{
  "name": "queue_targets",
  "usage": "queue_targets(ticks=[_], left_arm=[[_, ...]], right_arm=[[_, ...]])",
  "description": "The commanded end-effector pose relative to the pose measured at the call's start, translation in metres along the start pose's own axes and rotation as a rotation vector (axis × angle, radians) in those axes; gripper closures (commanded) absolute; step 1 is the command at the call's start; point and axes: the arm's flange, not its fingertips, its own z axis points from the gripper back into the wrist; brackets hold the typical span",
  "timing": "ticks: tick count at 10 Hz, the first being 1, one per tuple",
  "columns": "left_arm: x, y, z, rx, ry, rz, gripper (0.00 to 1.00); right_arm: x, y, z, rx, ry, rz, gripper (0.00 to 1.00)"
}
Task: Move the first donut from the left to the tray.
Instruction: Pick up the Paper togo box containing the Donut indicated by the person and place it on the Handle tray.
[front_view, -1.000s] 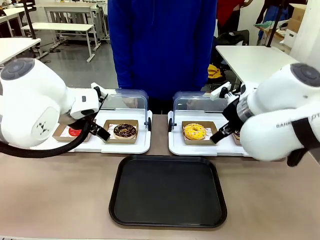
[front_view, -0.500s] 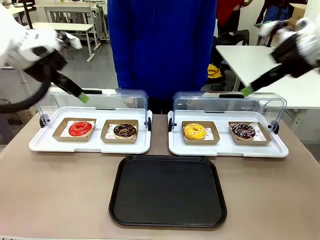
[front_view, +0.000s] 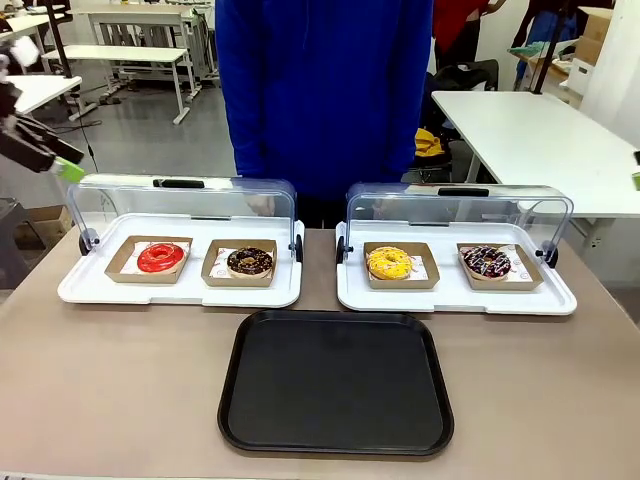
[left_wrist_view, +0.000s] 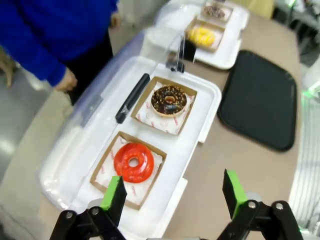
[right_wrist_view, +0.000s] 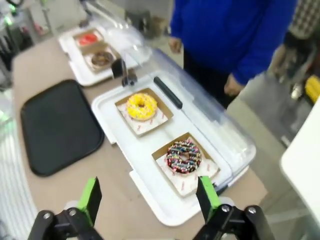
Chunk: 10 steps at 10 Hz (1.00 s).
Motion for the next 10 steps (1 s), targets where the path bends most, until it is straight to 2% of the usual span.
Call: queue_targets(ticks=[1, 3, 5, 10], left_arm=[[-0.025, 0.021, 0.011, -0.049, -0.111, -0.046, 0.00], [-0.049, 0.025, 0.021, -0.058, -0.197, -0.071, 0.00], [-0.052, 0.022, 0.027, -0.042, -0.231, -0.102, 0.00], [-0.058, 0.019, 0.027, -0.039, -0.211, -0.078, 0.00]], right_arm=[[-0.017, -0.018, -0.001, 0.080, -0.121, 0.058, 0.00], [-0.031, -0.021, 0.005, 0.071, -0.168, 0.085, 0.00], [-0.035, -0.020, 0.010, 0.074, -0.213, 0.088, 0.00], [-0.039, -0.017, 0.007, 0.077, -0.207, 0.067, 0.00]])
